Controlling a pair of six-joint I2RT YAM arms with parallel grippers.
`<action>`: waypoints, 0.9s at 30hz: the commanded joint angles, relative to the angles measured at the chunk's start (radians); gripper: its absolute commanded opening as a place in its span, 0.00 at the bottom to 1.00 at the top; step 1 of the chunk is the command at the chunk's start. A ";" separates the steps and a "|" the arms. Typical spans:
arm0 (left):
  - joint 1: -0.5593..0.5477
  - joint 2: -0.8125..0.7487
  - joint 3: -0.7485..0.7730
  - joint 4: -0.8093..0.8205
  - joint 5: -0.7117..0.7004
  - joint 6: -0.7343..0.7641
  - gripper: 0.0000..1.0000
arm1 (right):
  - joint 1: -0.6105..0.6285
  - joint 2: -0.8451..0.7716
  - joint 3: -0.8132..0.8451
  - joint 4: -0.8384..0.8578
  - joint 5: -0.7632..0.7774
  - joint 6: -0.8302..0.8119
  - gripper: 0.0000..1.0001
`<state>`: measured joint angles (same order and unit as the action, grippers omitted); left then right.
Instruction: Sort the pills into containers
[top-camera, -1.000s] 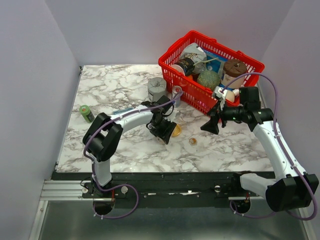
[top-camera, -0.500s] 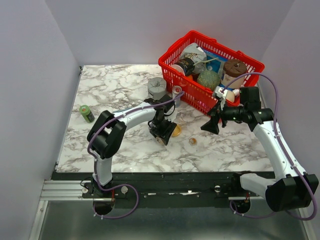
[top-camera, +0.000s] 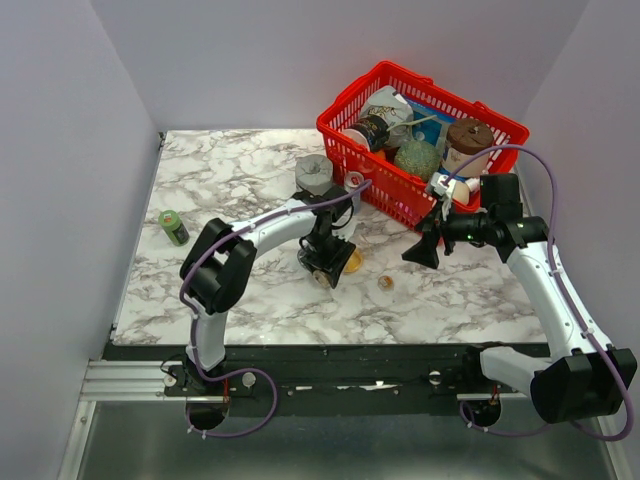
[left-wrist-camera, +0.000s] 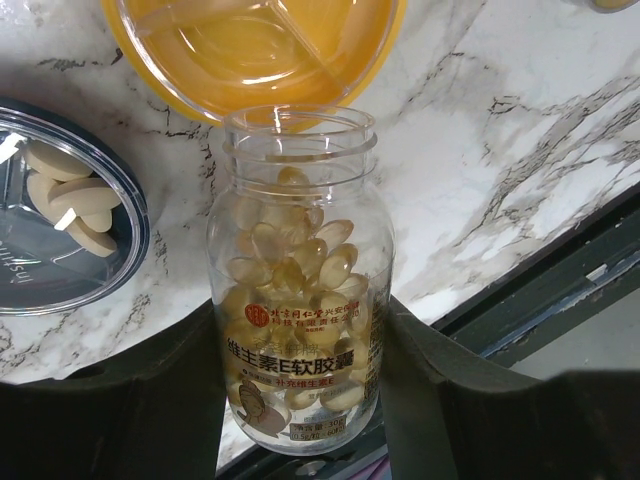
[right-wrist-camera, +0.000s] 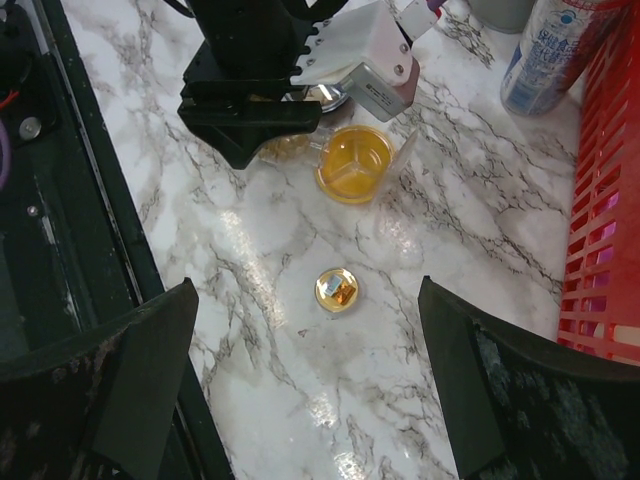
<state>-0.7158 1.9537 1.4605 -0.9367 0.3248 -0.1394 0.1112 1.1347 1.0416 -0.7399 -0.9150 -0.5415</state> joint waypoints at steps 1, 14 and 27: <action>-0.007 0.020 0.049 -0.059 0.000 0.009 0.00 | -0.008 -0.012 0.008 -0.021 -0.045 -0.009 1.00; -0.004 0.060 0.104 -0.114 -0.006 0.027 0.00 | -0.011 -0.009 0.009 -0.029 -0.050 -0.017 1.00; -0.001 0.070 0.133 -0.145 -0.001 0.023 0.00 | -0.016 -0.009 0.011 -0.032 -0.059 -0.018 1.00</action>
<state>-0.7155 2.0129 1.5486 -1.0424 0.3248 -0.1196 0.1028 1.1347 1.0416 -0.7540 -0.9333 -0.5430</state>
